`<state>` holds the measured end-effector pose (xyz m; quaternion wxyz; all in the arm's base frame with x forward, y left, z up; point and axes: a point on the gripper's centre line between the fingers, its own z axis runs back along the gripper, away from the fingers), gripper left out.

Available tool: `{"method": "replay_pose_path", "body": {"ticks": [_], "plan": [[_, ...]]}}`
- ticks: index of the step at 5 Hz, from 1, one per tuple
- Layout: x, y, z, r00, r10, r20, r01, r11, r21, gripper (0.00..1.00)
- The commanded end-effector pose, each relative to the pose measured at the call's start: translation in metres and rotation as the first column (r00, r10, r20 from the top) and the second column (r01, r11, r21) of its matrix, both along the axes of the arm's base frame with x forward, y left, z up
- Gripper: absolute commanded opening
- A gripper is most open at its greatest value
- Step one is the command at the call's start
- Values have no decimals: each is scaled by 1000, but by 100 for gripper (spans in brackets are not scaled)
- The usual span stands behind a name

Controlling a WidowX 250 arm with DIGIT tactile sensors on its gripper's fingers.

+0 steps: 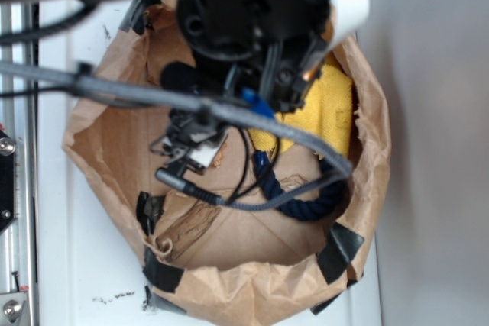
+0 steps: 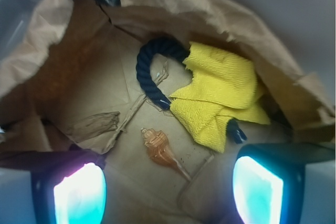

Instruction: Grab the shell.

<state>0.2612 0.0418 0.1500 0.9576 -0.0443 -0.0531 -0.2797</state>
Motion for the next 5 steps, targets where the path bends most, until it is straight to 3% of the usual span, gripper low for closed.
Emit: {"method": "replay_pose_path", "body": {"ticks": [1,3,5], "plan": [[-10,12,-21,990,-130,60,126,990,71,100],[-12,20,-58,987,-151,46,144,981,130,100],[-16,13,-71,981,-190,46,183,975,129,100]]}}
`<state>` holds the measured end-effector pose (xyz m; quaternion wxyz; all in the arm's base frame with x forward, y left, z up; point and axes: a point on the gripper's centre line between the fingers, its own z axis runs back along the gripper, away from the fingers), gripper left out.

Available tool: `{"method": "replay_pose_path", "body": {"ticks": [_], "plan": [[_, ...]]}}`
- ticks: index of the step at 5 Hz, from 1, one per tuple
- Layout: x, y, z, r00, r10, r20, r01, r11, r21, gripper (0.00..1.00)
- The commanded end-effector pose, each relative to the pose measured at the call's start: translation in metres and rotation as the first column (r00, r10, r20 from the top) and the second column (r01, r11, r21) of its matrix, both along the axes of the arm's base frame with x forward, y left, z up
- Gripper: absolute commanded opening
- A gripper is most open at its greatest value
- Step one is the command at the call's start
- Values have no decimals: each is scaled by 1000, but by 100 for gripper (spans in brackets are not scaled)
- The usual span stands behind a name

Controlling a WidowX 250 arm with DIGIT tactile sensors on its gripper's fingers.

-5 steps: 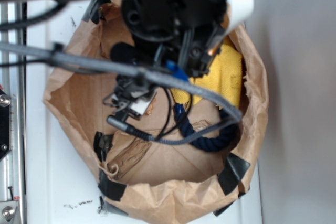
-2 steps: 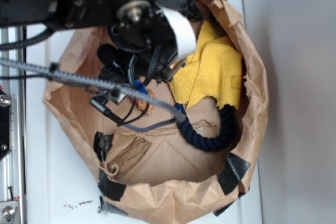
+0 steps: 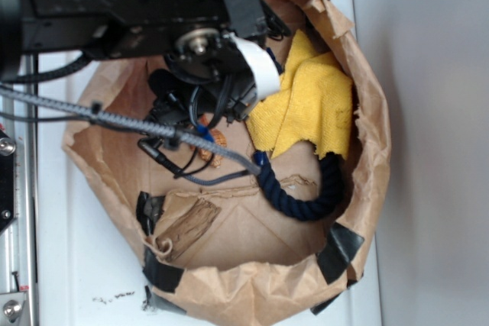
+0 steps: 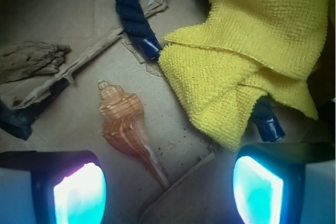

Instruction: Grab the shell.

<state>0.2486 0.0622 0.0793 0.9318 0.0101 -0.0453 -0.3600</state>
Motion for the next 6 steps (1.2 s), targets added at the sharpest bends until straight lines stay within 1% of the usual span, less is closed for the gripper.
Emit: {"method": "replay_pose_path", "body": {"ticks": [1,2,3,4,5,6], "plan": [[-4,-13,-16,998,-65,13,65,998,7,100],[-5,-22,-26,995,-102,-8,102,995,-19,100],[0,-31,-27,990,-134,-44,131,989,-70,100],[4,-38,-29,988,-144,-57,138,985,-103,100],[5,-42,-34,988,-144,-59,137,985,-101,100],[7,-45,-44,987,-148,-65,143,986,-88,100]]}}
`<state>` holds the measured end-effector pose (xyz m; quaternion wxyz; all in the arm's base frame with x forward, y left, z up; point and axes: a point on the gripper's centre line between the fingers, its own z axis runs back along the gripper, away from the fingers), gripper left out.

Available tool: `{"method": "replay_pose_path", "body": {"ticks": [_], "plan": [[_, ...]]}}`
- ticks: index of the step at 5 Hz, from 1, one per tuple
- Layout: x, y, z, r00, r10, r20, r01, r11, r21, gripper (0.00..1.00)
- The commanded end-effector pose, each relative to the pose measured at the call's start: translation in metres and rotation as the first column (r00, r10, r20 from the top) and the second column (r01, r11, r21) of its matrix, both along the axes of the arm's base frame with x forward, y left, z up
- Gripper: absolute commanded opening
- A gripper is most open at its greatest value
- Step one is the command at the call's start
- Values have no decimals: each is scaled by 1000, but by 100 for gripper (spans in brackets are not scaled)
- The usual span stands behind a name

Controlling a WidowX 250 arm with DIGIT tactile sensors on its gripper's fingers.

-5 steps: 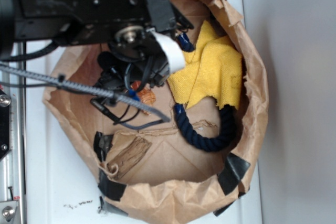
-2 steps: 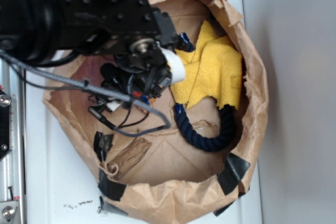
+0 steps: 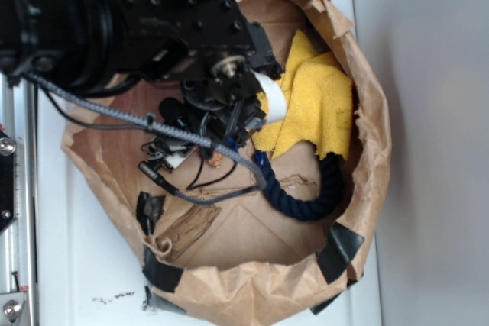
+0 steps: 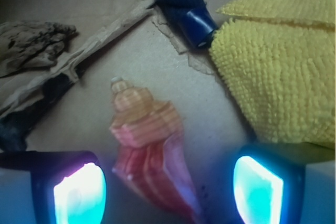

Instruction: Grab the shell.

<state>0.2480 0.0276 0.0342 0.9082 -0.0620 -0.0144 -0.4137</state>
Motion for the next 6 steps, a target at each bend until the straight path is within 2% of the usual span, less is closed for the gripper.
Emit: {"method": "replay_pose_path", "body": {"ticks": [1,2,3,4,6], "plan": [[7,-15,-7,999,-26,38,25,999,29,100],[5,-18,-11,999,-35,28,34,999,29,100],[5,-20,-11,999,-21,29,20,1000,23,57],[7,-18,-8,999,-8,36,8,1000,11,0],[11,-8,9,998,27,59,-26,999,-18,0]]}}
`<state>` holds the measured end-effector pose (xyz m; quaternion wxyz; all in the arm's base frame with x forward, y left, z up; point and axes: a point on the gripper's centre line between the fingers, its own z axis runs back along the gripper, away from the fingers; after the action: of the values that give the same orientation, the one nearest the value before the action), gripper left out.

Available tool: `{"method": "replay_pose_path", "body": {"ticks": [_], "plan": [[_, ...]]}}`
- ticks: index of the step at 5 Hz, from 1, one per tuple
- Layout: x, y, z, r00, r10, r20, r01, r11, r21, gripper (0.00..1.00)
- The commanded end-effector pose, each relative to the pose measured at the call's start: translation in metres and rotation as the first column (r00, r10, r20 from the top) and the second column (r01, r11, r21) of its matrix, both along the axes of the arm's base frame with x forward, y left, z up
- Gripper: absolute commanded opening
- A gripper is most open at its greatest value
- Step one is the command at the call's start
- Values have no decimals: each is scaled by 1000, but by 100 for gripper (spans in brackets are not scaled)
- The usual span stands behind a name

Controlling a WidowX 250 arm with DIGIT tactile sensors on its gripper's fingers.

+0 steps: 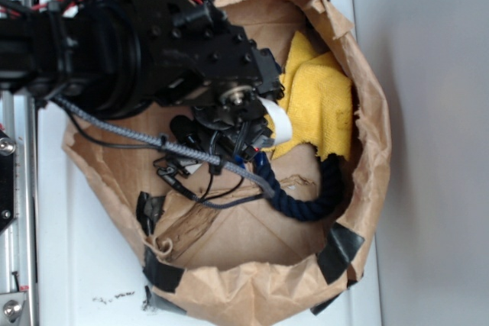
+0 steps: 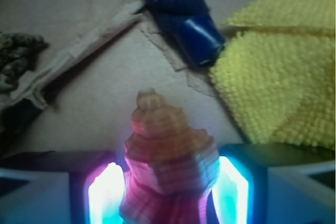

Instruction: Grab the shell.

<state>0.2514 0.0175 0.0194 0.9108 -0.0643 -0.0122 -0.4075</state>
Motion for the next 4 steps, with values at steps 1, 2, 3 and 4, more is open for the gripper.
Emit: {"method": "replay_pose_path", "body": {"ticks": [1,2,3,4], "plan": [[10,18,66,985,116,125,-107,992,-70,0],[14,27,115,942,295,162,-280,954,-109,0],[14,24,140,877,443,183,-437,896,-78,0],[14,23,167,821,552,147,-553,832,-33,0]]}}
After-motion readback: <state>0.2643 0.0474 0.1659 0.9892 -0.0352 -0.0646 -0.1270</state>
